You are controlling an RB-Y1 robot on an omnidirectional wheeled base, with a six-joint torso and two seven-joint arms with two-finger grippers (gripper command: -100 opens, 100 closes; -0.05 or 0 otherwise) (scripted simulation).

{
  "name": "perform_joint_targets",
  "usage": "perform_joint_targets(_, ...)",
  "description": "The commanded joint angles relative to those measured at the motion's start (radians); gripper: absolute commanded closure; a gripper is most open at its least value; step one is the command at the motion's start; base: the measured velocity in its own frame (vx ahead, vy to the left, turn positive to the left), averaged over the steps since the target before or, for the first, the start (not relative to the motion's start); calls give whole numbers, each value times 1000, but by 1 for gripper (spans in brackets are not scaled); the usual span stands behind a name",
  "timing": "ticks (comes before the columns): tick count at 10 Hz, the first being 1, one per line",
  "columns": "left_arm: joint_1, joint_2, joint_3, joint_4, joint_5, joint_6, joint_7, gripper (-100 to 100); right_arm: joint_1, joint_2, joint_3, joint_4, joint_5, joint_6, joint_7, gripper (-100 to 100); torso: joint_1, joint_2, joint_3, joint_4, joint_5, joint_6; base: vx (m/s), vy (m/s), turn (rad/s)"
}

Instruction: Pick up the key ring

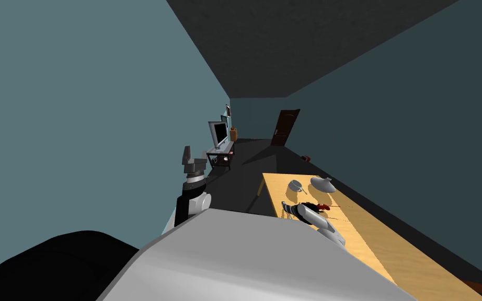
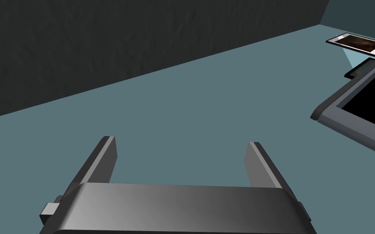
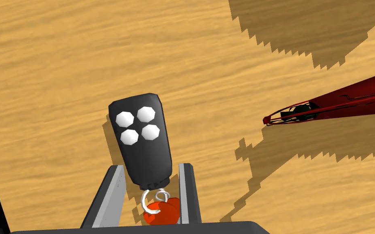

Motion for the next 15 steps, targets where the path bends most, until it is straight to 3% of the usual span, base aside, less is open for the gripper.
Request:
perform_joint_targets(1,0,0,0,0,0,0,0,0,0,0,0,0,0,0,0,100,0,0,0,0,0,0,0,0,0)
perform_joint_targets(3,0,0,0,0,0,0,0,0,0,0,0,0,0,0,0,100,0,0,0,0,0,0,0,0,0)
perform_joint_targets(4,0,0,0,0,0,0,0,0,0,0,0,0,0,0,0,0,0,0,0,0,0,0,0,0,0)
perform_joint_targets(5,0,0,0,0,0,0,0,0,29,-8,6,-38,-12,9,3,100,0,0,0,0,0,0,52,17,-129)
perform_joint_targets(13,0,0,0,0,0,0,0,0,177,-59,36,-231,-84,55,27,100,1,-4,-2,-1,1,0,73,27,-93)
perform_joint_targets(14,0,0,0,0,0,0,0,0,162,-56,33,-210,-79,51,26,100,2,-5,-3,-1,1,0,34,18,-16)
perform_joint_targets(15,0,0,0,0,0,0,0,0,164,-56,34,-213,-80,52,27,0,1,-3,-2,-1,0,-1,6,4,4)
